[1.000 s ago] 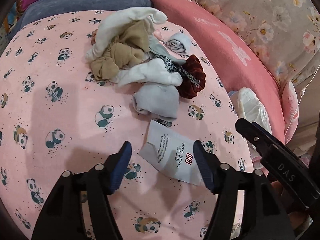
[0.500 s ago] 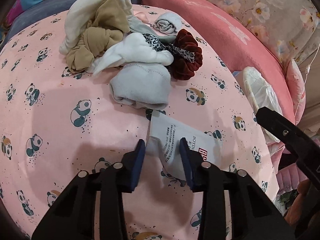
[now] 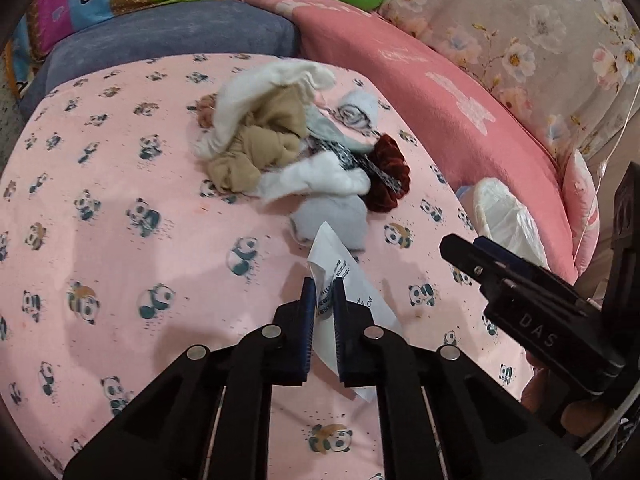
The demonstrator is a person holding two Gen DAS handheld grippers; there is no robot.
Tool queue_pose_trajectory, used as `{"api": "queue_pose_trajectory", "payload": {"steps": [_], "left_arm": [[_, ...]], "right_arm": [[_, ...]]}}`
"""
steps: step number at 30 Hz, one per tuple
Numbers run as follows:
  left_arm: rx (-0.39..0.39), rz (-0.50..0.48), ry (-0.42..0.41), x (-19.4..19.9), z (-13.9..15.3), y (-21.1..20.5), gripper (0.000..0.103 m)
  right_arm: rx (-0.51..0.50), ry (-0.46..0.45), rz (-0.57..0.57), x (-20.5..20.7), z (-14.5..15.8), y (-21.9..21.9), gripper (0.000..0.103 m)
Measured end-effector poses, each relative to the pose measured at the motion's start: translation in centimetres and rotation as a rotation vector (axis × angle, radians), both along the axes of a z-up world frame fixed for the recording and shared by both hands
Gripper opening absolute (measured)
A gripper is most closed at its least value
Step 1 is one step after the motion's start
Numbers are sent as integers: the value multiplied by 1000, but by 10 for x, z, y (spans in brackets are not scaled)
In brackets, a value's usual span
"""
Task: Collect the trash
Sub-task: 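Grasp the white cloth with the right gripper while the left gripper holds the card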
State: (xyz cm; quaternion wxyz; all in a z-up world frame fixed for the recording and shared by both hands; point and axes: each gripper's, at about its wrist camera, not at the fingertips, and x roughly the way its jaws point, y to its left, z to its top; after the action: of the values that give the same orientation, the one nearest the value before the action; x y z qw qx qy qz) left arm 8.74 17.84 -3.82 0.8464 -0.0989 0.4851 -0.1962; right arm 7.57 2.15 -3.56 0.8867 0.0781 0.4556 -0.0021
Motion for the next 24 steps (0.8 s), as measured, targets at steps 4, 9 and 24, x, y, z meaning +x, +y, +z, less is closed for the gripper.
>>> {"api": "queue_pose_trajectory", "payload": {"steps": [4, 9, 24], "left_arm": [[6, 69, -40, 8, 13, 25, 9], [15, 113, -67, 19, 21, 37, 9], [26, 97, -90, 28, 26, 36, 9]], "right_arm": [[42, 18, 45, 14, -8, 18, 47], [85, 46, 66, 34, -21, 36, 47], [161, 121, 74, 41, -51, 46, 12]]}}
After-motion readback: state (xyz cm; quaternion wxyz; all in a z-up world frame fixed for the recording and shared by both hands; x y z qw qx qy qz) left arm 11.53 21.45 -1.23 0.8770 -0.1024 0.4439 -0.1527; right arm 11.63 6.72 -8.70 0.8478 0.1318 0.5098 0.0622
